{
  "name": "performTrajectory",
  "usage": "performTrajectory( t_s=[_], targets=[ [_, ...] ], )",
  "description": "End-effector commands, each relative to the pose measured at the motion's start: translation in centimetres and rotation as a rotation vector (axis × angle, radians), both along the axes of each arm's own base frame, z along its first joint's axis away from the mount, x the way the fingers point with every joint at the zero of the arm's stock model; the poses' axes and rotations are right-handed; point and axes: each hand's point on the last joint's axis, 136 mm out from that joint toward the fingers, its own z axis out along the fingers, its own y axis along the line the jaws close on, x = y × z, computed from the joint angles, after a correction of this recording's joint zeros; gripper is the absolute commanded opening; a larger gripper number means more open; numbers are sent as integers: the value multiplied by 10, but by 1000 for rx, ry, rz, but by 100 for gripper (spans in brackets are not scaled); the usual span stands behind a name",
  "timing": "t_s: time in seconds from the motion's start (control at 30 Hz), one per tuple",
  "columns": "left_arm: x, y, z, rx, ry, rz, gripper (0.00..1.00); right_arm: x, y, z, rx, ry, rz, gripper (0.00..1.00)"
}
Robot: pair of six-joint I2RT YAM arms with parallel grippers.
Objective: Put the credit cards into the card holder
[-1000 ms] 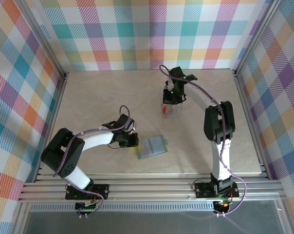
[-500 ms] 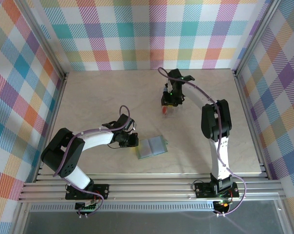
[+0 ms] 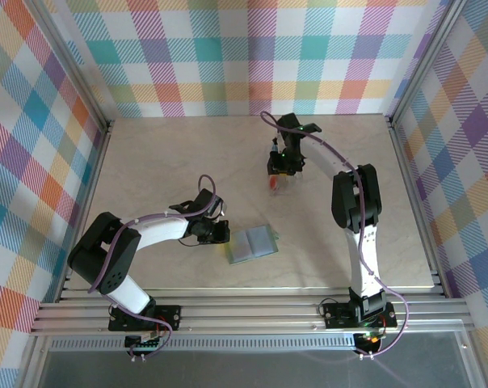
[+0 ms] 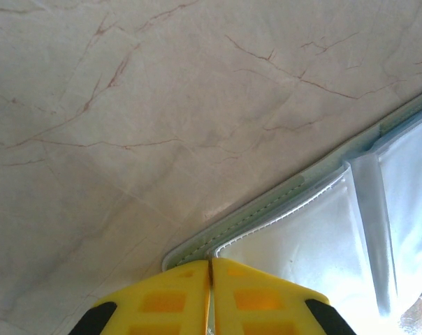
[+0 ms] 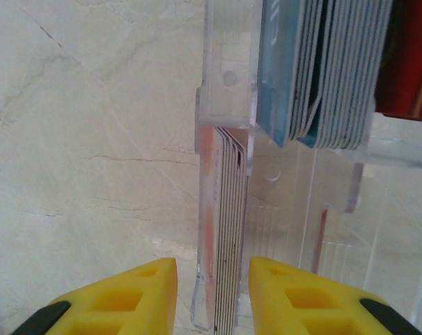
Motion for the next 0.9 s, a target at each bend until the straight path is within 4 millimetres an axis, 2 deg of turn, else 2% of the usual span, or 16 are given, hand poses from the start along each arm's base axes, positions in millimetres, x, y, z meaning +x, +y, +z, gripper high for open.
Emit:
performTrajectory(
  t_s=[0.0, 0.17, 0.33, 0.63, 0.87],
  targets=[
    [-6, 1, -13, 23, 25, -22, 10, -9, 5, -9, -66, 23, 54, 33],
    [-6, 1, -11, 20, 21, -22, 10, -13, 3, -15, -144, 25, 60, 33],
    [-6, 1, -11, 20, 21, -22, 10, -17, 9, -17, -134, 35, 77, 32],
    [-6, 1, -12, 23, 23, -21, 10, -17, 28, 5, 34, 15, 90, 31],
    [-6, 1, -12, 23, 23, -22, 10, -12, 28, 17, 148, 16, 49, 30]
  ],
)
